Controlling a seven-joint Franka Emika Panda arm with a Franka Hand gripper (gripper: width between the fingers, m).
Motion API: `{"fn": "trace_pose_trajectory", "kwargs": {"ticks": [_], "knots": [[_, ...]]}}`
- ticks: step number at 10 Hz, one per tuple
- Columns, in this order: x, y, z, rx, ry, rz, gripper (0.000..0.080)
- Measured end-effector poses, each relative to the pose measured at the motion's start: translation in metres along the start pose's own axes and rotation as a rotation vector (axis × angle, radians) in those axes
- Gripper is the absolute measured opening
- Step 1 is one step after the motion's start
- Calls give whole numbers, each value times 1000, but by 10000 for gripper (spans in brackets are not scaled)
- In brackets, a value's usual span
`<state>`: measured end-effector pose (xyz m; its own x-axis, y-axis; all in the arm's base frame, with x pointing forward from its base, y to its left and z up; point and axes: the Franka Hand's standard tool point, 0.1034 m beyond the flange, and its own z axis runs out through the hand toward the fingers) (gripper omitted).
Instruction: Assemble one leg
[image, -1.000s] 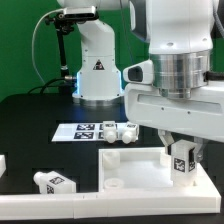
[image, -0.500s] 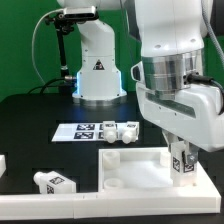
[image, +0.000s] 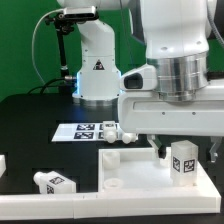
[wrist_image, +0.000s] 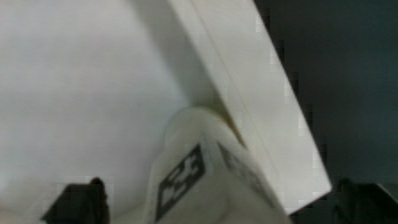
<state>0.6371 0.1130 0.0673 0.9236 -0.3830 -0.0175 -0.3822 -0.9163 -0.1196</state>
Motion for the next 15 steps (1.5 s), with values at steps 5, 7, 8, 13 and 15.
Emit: {"fn": "trace_pose_trajectory", "kwargs": {"ticks": [5, 7, 8, 13, 15], "knots": [[6, 5, -5, -41, 68, -582, 648], [6, 6, -4, -39, 68, -531, 519], [6, 6, -4, -37, 68, -473, 380], [5, 3, -4, -17, 69, -5, 284], [6, 2, -7, -14, 44, 293, 284]]}}
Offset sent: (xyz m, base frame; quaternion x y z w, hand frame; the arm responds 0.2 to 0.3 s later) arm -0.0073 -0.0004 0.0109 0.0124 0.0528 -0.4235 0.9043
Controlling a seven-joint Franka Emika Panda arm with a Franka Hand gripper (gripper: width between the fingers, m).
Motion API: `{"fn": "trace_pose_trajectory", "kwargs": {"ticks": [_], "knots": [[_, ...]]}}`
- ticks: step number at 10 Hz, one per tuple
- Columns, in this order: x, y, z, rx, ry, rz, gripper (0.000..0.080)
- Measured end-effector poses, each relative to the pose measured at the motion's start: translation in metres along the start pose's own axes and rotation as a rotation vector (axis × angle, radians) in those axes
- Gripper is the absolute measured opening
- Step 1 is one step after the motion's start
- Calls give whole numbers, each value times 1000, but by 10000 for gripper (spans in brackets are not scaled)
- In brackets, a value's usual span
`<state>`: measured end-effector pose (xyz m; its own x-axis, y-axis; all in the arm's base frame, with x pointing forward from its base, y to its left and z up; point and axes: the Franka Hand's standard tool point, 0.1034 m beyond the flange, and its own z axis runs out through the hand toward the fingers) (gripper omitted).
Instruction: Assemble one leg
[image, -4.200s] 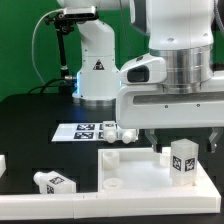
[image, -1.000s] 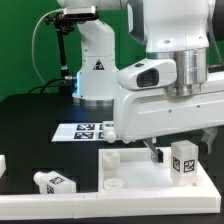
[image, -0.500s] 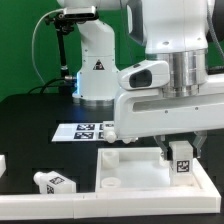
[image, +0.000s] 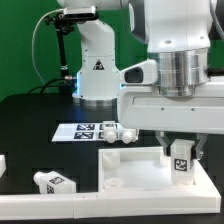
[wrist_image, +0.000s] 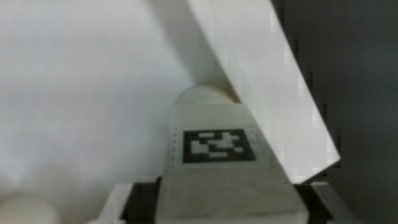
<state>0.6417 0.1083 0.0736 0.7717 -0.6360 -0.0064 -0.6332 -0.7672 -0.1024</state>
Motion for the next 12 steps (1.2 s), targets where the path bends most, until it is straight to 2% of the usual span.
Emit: {"fn": "trace_pose_trajectory", "kwargs": {"ticks": [6, 7, 8, 9, 12], "knots": [[-2, 0, 4, 21, -54, 541, 284], [-1, 0, 4, 45, -69, 679, 284], [-2, 2, 4, 88, -85, 797, 284], [-2, 4, 4, 78, -86, 789, 285], [-2, 2, 4, 82, -97, 969, 285]]}}
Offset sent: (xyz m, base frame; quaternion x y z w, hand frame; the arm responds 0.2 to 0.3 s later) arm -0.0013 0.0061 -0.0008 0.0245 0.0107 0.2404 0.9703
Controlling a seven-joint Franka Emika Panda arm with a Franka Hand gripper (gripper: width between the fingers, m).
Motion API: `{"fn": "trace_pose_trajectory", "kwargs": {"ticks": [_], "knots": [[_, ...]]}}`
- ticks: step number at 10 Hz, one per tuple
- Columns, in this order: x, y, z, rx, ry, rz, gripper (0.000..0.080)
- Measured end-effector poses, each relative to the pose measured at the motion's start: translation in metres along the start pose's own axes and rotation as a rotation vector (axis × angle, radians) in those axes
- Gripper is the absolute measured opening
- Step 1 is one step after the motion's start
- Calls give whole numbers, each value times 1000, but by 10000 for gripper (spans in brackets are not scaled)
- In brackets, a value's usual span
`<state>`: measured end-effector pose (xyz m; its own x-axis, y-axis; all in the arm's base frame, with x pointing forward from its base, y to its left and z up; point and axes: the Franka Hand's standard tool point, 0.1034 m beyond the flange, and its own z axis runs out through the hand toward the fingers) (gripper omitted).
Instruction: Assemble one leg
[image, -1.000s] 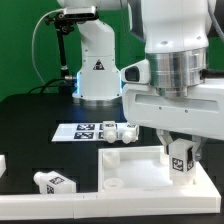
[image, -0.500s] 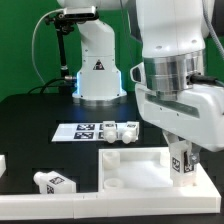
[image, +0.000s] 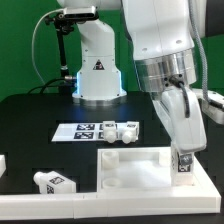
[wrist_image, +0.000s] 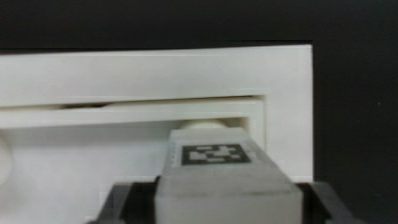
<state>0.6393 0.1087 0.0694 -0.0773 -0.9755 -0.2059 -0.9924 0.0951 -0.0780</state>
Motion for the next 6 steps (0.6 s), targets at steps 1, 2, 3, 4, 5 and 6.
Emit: {"fn": "trace_pose_trajectory", "kwargs": {"ticks": [1, 2, 3, 4, 5, 6], "knots": [[0, -1, 0, 7, -7, 83, 285], [1, -2, 0, 18, -35, 205, 285], [0, -3, 0, 20, -39, 229, 285], [1, -3, 0, 25, -42, 315, 285], [2, -4, -1, 27, -39, 329, 285], [2, -4, -1, 27, -40, 324, 295]]}}
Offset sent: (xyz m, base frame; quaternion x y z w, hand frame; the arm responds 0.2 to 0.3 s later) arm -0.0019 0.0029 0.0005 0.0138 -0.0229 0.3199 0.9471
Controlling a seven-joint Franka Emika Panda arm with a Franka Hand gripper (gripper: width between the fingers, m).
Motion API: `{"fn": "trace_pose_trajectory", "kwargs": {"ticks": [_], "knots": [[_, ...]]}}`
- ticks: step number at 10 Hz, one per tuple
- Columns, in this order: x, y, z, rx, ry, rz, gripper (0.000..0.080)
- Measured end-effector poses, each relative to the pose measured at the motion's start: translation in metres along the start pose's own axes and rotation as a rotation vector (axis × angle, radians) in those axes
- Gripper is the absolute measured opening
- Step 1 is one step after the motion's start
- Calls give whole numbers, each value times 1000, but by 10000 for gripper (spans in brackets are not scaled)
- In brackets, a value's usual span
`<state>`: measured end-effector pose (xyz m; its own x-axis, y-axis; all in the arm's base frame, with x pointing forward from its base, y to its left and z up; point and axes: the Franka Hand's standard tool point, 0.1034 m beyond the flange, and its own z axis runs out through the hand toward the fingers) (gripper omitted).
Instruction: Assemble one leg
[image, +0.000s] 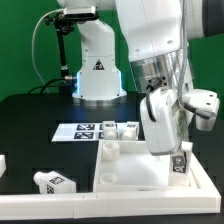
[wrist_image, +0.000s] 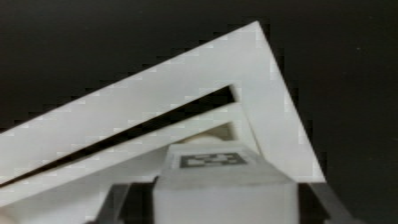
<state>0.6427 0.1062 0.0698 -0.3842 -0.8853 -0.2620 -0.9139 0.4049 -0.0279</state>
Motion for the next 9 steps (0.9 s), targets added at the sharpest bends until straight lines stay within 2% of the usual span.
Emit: {"fn": "trace_pose_trajectory", "kwargs": {"ticks": [1, 2, 3, 4, 6, 7, 9], "knots": [[0, 1, 1, -2, 1, -1, 295], [0, 1, 1, -2, 1, -1, 474], [-3, 2, 0, 0, -3, -5, 609], [-12, 3, -6, 6, -11, -16, 609], [-30, 0, -35, 32, -40, -44, 648], [-34, -2, -43, 38, -48, -52, 648], [-31, -1, -37, 34, -42, -53, 649]]}}
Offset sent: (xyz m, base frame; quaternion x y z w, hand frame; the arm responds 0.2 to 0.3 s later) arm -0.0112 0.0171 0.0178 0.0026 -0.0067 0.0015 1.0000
